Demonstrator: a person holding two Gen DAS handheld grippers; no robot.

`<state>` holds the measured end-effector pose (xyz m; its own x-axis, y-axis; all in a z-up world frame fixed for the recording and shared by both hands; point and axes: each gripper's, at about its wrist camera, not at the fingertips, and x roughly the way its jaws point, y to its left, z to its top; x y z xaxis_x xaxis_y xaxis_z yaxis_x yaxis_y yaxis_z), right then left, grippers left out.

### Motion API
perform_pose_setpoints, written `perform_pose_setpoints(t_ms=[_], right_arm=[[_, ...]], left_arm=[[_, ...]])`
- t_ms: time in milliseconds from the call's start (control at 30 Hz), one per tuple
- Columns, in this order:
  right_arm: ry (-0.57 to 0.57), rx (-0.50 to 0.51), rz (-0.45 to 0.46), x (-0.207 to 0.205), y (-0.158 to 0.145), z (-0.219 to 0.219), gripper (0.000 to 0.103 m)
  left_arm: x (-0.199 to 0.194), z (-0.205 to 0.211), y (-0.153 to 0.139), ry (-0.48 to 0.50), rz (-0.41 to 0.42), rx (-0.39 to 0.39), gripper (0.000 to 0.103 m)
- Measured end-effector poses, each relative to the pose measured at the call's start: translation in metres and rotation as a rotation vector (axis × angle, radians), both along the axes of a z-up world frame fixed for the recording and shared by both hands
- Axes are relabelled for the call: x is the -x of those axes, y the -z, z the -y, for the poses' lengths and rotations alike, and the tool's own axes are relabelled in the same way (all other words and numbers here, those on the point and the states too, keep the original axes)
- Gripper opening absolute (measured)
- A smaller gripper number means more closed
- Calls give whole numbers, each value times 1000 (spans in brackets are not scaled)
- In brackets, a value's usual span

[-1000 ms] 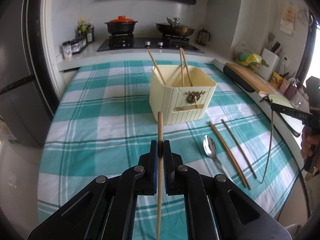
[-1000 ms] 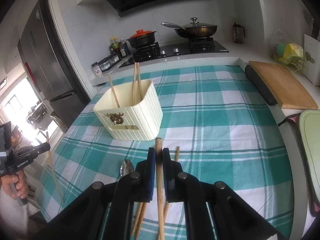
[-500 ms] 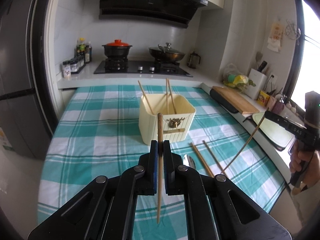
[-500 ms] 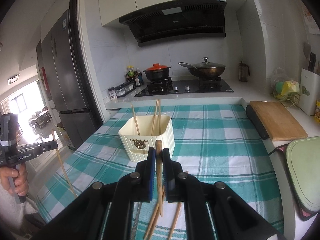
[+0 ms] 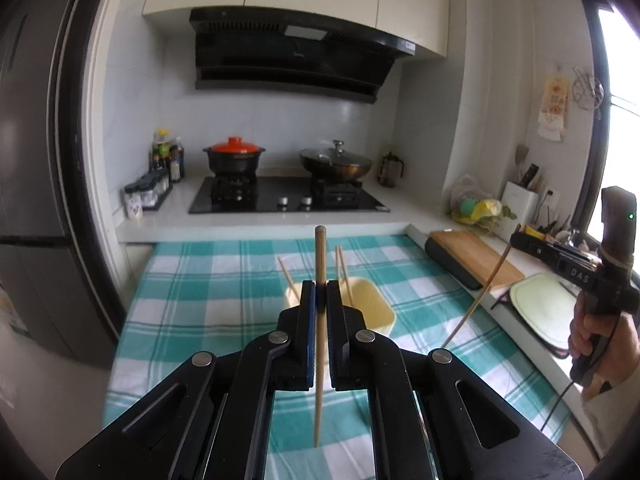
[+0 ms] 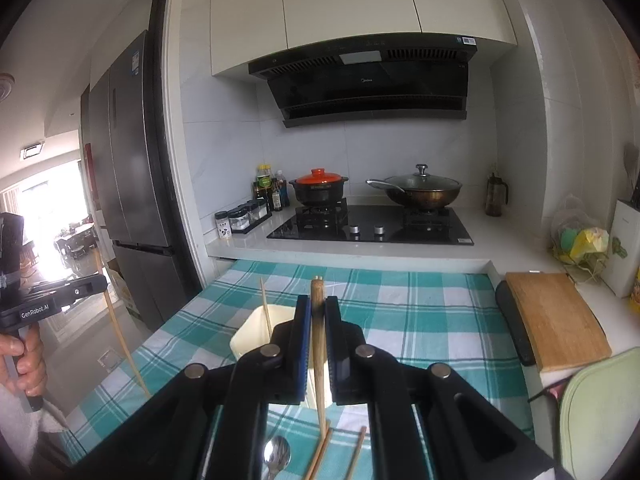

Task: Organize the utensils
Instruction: 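Lift and carry the chopstick into the holder with the left tool while the right tool does the same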

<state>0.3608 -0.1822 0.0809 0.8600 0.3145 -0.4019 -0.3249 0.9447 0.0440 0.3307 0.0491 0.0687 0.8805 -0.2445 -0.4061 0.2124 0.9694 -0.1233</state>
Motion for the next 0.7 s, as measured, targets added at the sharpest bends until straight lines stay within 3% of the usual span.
perform_pose_setpoints(t_ms=[167, 367, 500, 700], right_arm=[[-13, -8, 43, -43, -23, -16, 7], [-37, -6, 70, -92, -19, -38, 7], [-48, 13, -41, -129, 8, -48, 7], [-40, 83, -278, -173, 66, -58, 7]], left_arm=[[-49, 3, -31, -36, 52, 17, 3], [-107, 19, -35, -64, 85, 38, 3], [-144, 31, -12, -60, 24, 50, 3], [-185, 51, 51, -34, -137, 13, 3]])
